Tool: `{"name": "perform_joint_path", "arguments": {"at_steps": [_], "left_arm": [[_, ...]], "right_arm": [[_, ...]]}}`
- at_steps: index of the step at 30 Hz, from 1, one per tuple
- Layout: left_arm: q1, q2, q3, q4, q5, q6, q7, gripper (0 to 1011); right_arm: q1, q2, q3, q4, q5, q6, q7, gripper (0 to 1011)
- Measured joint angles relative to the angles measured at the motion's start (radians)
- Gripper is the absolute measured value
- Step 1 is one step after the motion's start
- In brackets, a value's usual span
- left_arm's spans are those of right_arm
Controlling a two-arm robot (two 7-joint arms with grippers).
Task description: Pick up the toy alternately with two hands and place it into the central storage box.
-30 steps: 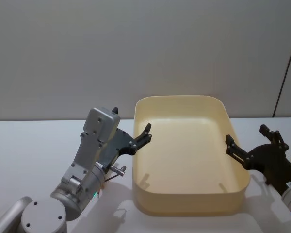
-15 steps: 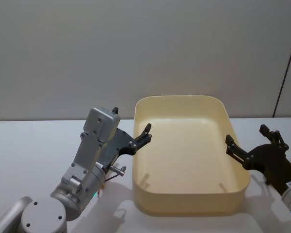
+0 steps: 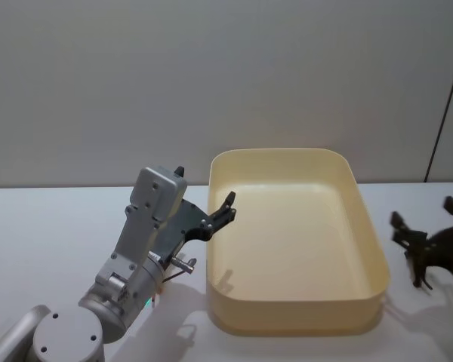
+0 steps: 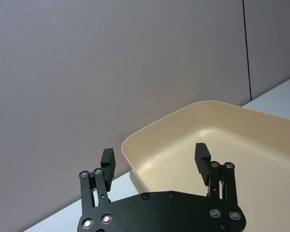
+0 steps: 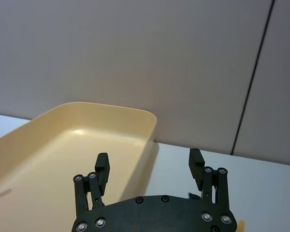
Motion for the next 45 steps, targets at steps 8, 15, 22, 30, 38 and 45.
{"name": "perform_joint_path", "arguments": {"at_steps": [8, 15, 22, 30, 38, 45], "left_arm": [[0.0, 0.0, 0.0, 0.0, 0.0, 0.0, 0.0, 1002], [0.0, 0.0, 0.0, 0.0, 0.0, 0.0, 0.0, 1002], [0.0, 0.0, 0.0, 0.0, 0.0, 0.0, 0.0, 1002], [0.0, 0.0, 0.0, 0.0, 0.0, 0.0, 0.0, 1002], [0.0, 0.0, 0.0, 0.0, 0.0, 0.0, 0.0, 1002], [0.0, 0.0, 0.0, 0.0, 0.0, 0.0, 0.0, 1002]], "right_arm": [[-0.086, 0.084, 0.075, -0.041, 0.075, -0.002, -0.012, 1001], [-0.17, 0.139, 0.131, -0.077, 0.12, 0.005, -0.028, 1001], [-0.231, 0.169, 0.167, -0.092, 0.142, 0.015, -0.045, 1001], [-0.251, 0.176, 0.182, -0.075, 0.151, 0.038, -0.063, 1001], [-0.218, 0.159, 0.169, -0.028, 0.143, 0.066, -0.064, 1001], [-0.158, 0.125, 0.136, 0.035, 0.113, 0.096, -0.032, 1001]]}}
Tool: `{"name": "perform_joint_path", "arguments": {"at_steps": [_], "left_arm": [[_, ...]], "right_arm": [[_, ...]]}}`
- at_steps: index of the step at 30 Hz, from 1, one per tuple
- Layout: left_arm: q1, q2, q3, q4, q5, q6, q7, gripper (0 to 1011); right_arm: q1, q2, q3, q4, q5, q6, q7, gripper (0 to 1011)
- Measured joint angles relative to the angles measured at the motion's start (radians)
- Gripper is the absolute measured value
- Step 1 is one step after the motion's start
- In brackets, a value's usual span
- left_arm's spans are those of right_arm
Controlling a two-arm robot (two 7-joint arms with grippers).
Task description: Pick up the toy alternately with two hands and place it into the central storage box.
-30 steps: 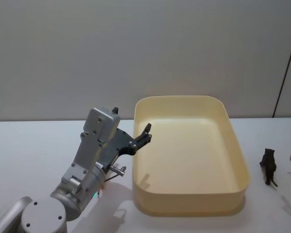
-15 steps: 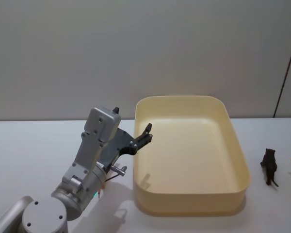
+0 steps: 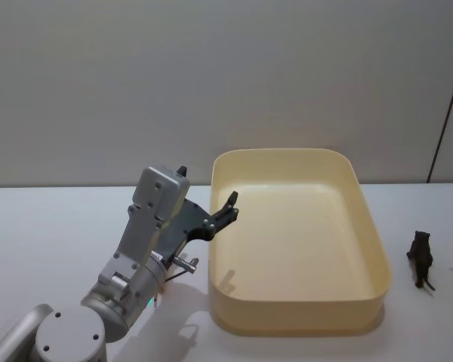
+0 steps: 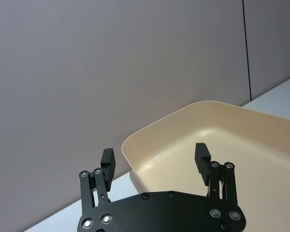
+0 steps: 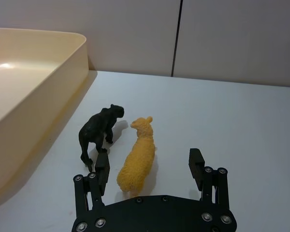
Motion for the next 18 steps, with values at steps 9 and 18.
{"name": "perform_joint_path", "arguments": {"at_steps": [9, 18], "left_arm": [[0.0, 0.0, 0.0, 0.0, 0.0, 0.0, 0.0, 1002], [0.0, 0.0, 0.0, 0.0, 0.0, 0.0, 0.0, 1002]], "right_arm": [[0.067, -0.035, -0.032, 0.069, -0.038, 0.023, 0.041, 1001], [0.114, -0.059, -0.054, 0.119, -0.069, 0.038, 0.063, 912]]}}
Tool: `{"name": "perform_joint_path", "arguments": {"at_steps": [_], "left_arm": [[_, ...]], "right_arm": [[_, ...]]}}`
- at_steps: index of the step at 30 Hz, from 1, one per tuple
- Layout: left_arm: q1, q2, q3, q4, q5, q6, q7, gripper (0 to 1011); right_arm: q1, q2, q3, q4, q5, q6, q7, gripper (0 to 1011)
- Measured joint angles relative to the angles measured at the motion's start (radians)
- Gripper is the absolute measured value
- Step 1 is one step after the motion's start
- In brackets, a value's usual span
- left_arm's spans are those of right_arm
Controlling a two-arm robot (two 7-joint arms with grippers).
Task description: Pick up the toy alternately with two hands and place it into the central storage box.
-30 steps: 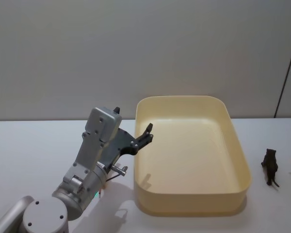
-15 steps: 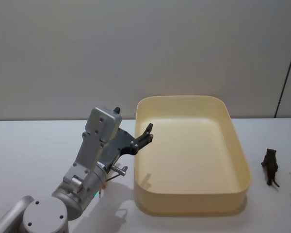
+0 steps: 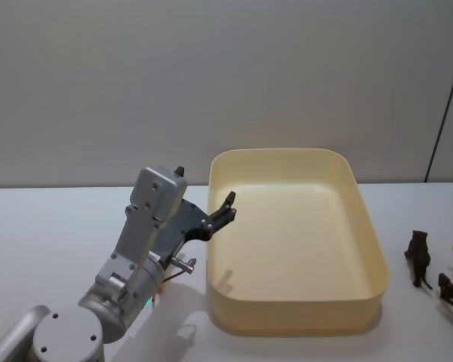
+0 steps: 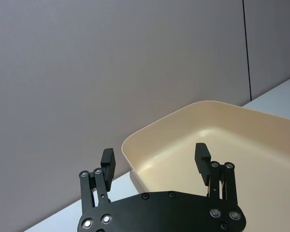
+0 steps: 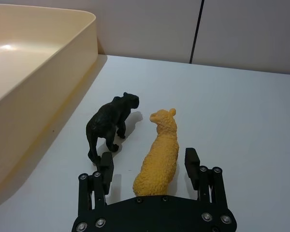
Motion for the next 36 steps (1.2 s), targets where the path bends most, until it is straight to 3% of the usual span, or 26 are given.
{"name": "perform_joint_path", "arguments": {"at_steps": [10, 11, 19, 28, 36], "left_arm": [[0.0, 0.0, 0.0, 0.0, 0.0, 0.0, 0.0, 1002], [0.0, 0.0, 0.0, 0.0, 0.0, 0.0, 0.0, 1001], [0.0, 0.0, 0.0, 0.0, 0.0, 0.0, 0.0, 1002], [0.0, 0.0, 0.0, 0.0, 0.0, 0.0, 0.0, 1002], [0.0, 0.0, 0.0, 0.0, 0.0, 0.0, 0.0, 1002]], "right_arm": [[0.024, -0.012, -0.01, 0.025, -0.017, 0.007, 0.01, 675], [0.025, -0.013, -0.011, 0.026, -0.017, 0.008, 0.011, 607], [0.027, -0.015, -0.013, 0.03, -0.021, 0.006, 0.014, 359], [-0.012, 0.004, 0.003, -0.018, -0.017, -0.03, 0.011, 349], [-0.078, 0.05, 0.039, -0.115, 0.006, -0.074, 0.045, 349]]}}
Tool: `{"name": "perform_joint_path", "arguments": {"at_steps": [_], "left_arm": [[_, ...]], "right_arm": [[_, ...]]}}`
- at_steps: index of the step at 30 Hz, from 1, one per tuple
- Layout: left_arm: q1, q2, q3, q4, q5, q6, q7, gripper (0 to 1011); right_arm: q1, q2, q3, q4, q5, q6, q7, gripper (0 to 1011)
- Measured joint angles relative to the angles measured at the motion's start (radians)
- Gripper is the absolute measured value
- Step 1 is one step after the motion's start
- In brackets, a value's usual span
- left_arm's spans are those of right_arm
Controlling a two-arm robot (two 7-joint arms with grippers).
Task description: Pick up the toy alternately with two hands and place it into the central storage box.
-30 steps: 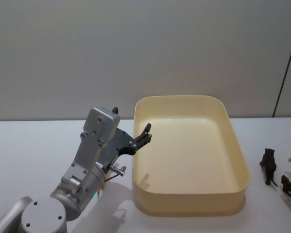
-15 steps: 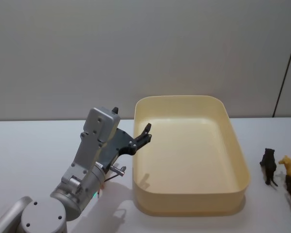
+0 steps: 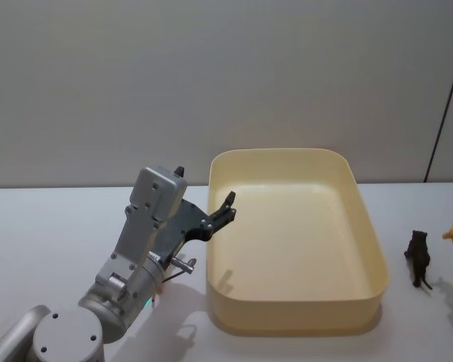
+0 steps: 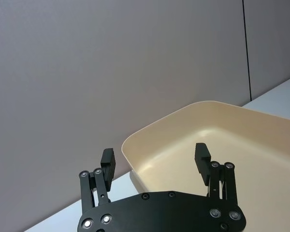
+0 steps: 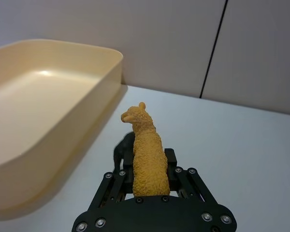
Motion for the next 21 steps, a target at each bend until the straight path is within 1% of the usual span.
{"name": "perform_joint_path", "arguments": {"at_steps": [1, 2, 4, 5, 6, 11, 13, 14, 15, 18, 20, 21], "left_arm": [[0.0, 0.0, 0.0, 0.0, 0.0, 0.0, 0.0, 1002], [0.0, 0.0, 0.0, 0.0, 0.0, 0.0, 0.0, 1002], [0.0, 0.0, 0.0, 0.0, 0.0, 0.0, 0.0, 1002], [0.0, 0.0, 0.0, 0.0, 0.0, 0.0, 0.0, 1002], [0.0, 0.0, 0.0, 0.0, 0.0, 0.0, 0.0, 1002], [0.0, 0.0, 0.0, 0.0, 0.0, 0.0, 0.0, 1002], [0.0, 0.0, 0.0, 0.0, 0.0, 0.0, 0.0, 1002], [0.0, 0.0, 0.0, 0.0, 0.0, 0.0, 0.0, 1002], [0.0, 0.0, 0.0, 0.0, 0.0, 0.0, 0.0, 1002], [0.0, 0.0, 0.0, 0.0, 0.0, 0.0, 0.0, 1001], [0.0, 0.0, 0.0, 0.0, 0.0, 0.0, 0.0, 1002], [0.0, 0.0, 0.0, 0.0, 0.0, 0.0, 0.0, 1002]], "right_arm": [[-0.012, 0.01, 0.008, -0.021, 0.008, -0.006, 0.012, 349], [-0.012, 0.01, 0.008, -0.021, 0.008, -0.006, 0.012, 349], [-0.027, 0.026, 0.019, -0.053, 0.022, -0.013, 0.036, 349], [-0.027, 0.026, 0.019, -0.053, 0.022, -0.013, 0.036, 349], [-0.031, 0.033, 0.023, -0.069, 0.029, -0.014, 0.049, 349], [-0.021, 0.043, 0.023, -0.095, 0.043, -0.007, 0.099, 349], [0.002, 0.04, 0.014, -0.097, 0.044, 0.004, 0.125, 349], [0.022, 0.032, 0.006, -0.094, 0.042, 0.013, 0.143, 349], [0.022, 0.032, 0.006, -0.094, 0.042, 0.013, 0.143, 349], [0.089, 0.002, -0.023, -0.065, 0.023, 0.041, 0.19, 349], [0.119, -0.014, -0.036, -0.048, 0.011, 0.054, 0.21, 349], [0.148, -0.031, -0.049, -0.03, -0.001, 0.065, 0.225, 349]]}}
